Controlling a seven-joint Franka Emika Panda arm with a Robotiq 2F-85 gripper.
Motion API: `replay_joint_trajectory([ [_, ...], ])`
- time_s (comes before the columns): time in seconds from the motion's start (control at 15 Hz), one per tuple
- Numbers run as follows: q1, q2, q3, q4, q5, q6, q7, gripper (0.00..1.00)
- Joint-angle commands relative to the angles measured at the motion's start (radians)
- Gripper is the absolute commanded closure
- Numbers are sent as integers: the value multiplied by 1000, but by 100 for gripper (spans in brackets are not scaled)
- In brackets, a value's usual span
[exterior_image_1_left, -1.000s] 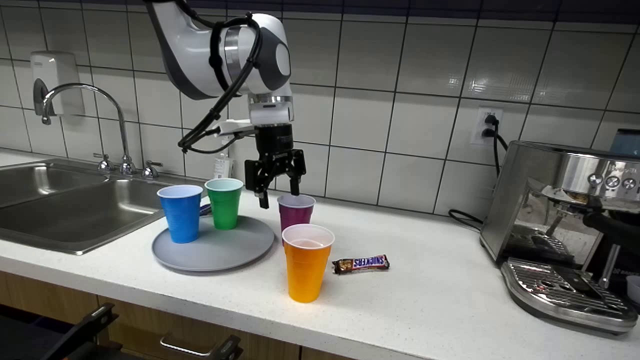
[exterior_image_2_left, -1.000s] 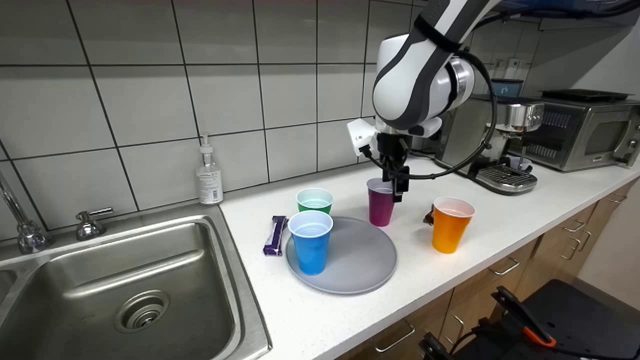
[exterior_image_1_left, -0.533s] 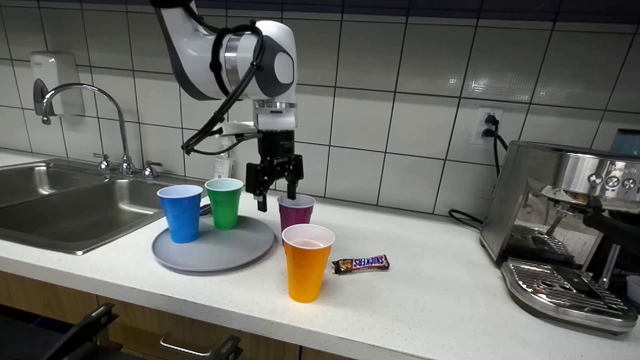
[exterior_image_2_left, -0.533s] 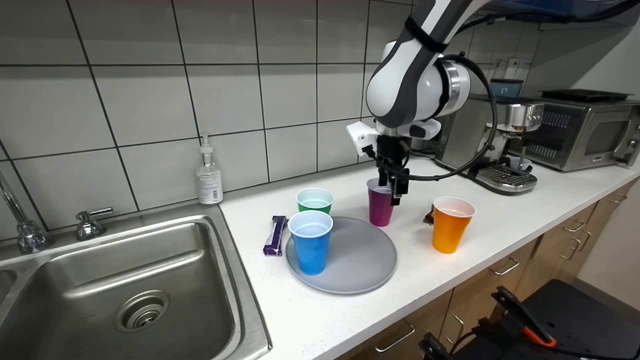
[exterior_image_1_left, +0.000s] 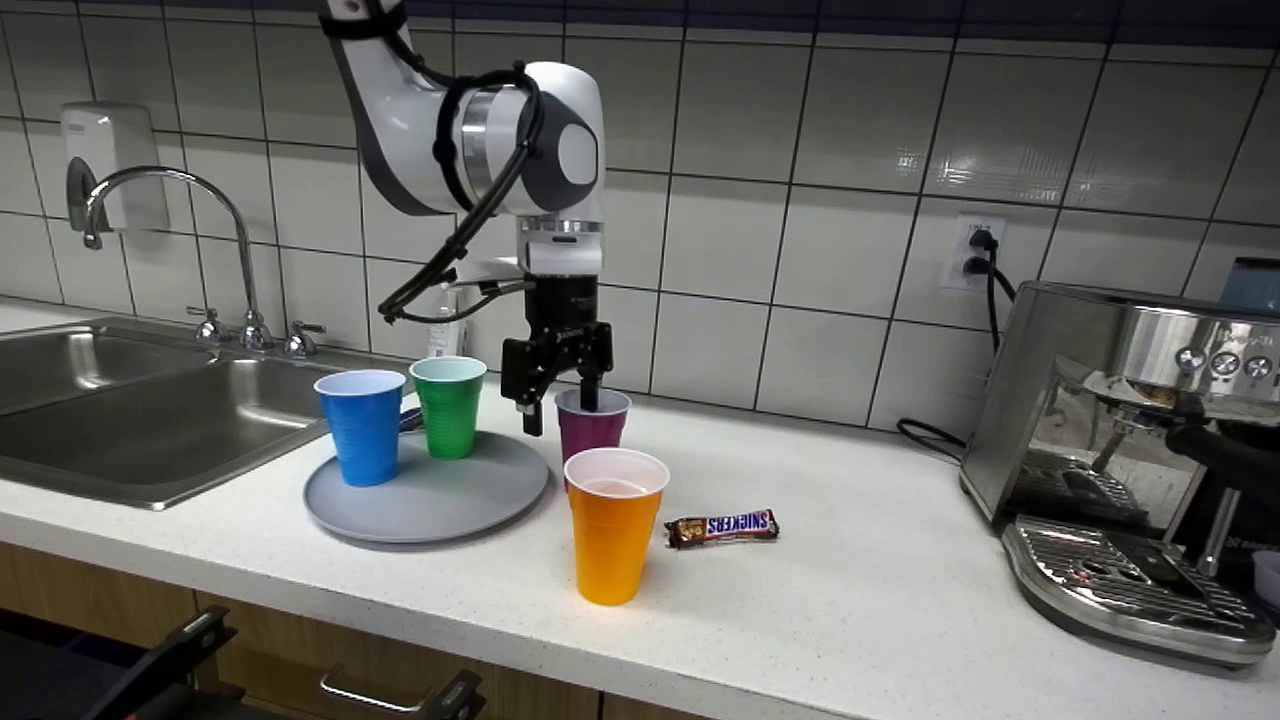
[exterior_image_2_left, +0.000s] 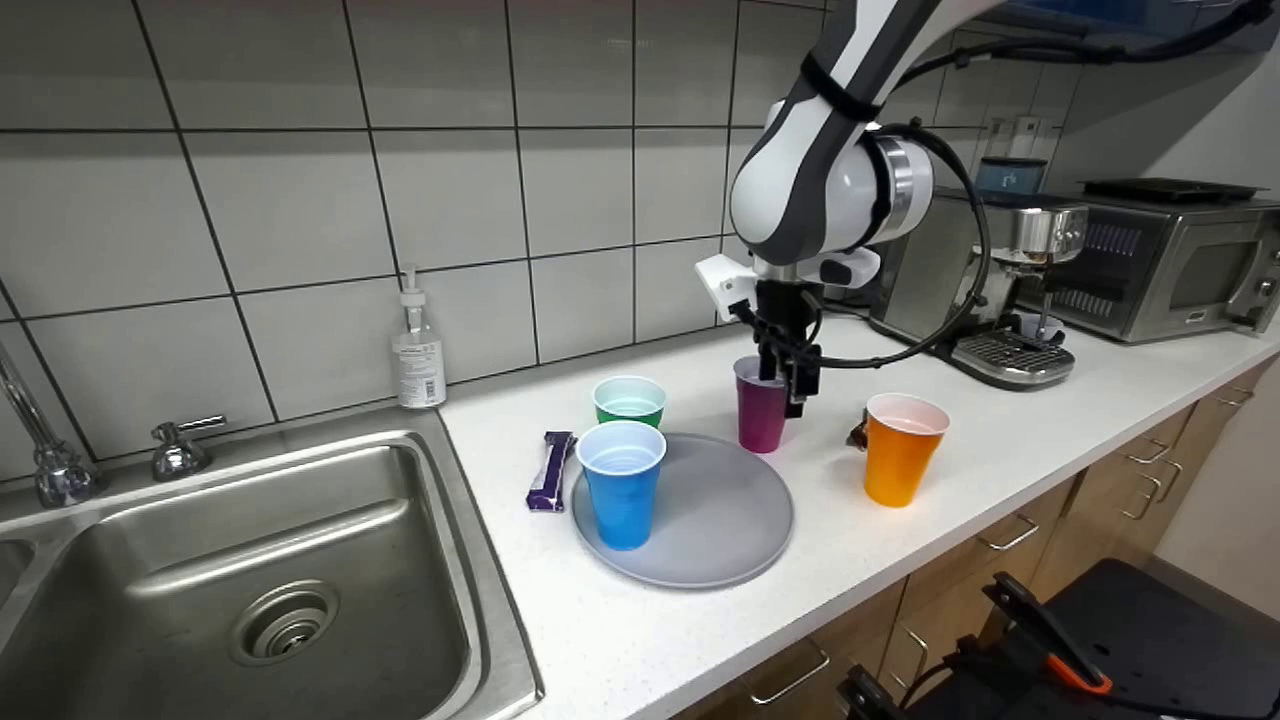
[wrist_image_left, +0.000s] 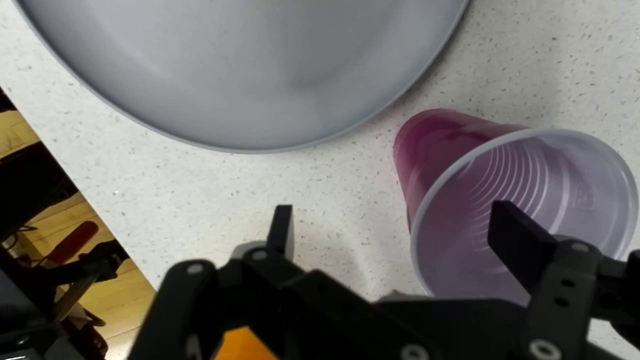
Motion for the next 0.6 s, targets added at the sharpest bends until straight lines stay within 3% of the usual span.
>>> replay_joint_trajectory([
  [0.0, -3, 14, -3, 27, 23, -15, -42, 0],
  [0.07, -2, 18, -5, 30, 21, -16, -38, 5],
  [0.13, -2, 19, -5, 31, 21, -16, -36, 28],
  [0.27, 1, 21, -8, 34, 15, -17, -28, 32],
  [0.53, 2, 23, -12, 39, 13, -17, -26, 65],
])
